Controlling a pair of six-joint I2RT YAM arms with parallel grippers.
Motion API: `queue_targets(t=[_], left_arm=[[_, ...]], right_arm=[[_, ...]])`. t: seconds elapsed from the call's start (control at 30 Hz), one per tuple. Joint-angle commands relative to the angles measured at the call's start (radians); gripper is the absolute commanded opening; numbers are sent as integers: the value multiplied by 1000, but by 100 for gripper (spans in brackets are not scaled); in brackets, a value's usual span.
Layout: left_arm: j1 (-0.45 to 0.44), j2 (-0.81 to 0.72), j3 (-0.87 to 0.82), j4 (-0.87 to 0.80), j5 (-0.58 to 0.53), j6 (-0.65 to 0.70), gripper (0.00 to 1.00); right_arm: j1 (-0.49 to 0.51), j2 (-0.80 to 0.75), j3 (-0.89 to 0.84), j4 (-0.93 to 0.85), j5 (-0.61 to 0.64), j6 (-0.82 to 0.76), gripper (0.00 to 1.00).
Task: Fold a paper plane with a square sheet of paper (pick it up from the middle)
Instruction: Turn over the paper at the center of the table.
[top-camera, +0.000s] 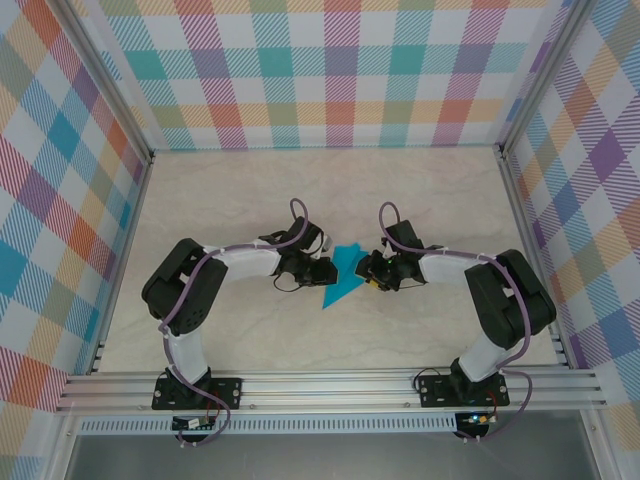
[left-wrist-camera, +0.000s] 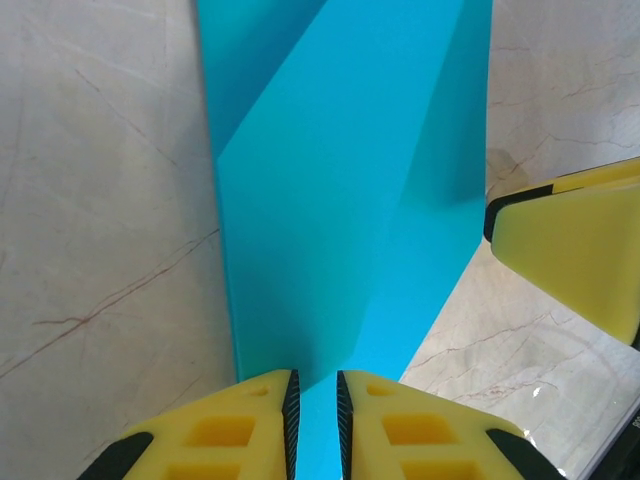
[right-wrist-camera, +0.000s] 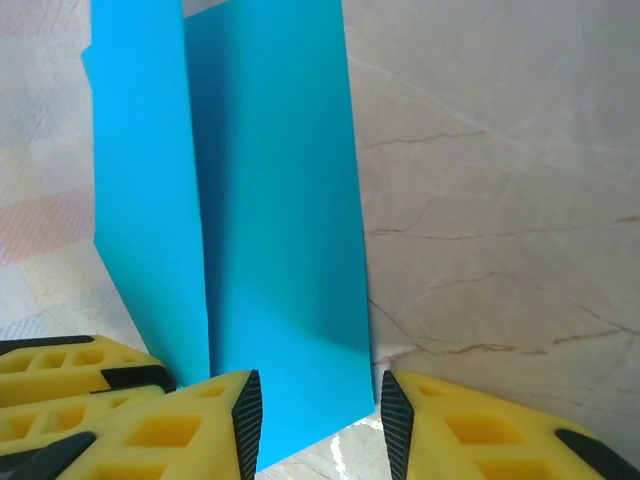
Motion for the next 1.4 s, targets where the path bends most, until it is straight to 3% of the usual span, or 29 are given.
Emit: queue_targets(t=[0.0, 0.7, 1.03, 1.2, 1.37], left_arm=[[-4, 32, 24, -22, 2, 20, 20], [-2, 33, 22, -25, -6, 3, 18], [26, 19, -13, 41, 21, -78, 17], [29, 18, -19, 41, 21, -79, 17], [30, 13, -24, 41, 20, -80, 17]], right_arm=[[1, 24, -11, 54, -36, 19, 38], [1, 23, -11, 132, -60, 98, 40], [18, 21, -143, 382, -113, 243, 41], [23, -14, -155, 395, -96, 253, 38], [24, -78, -155, 293, -70, 214, 40]])
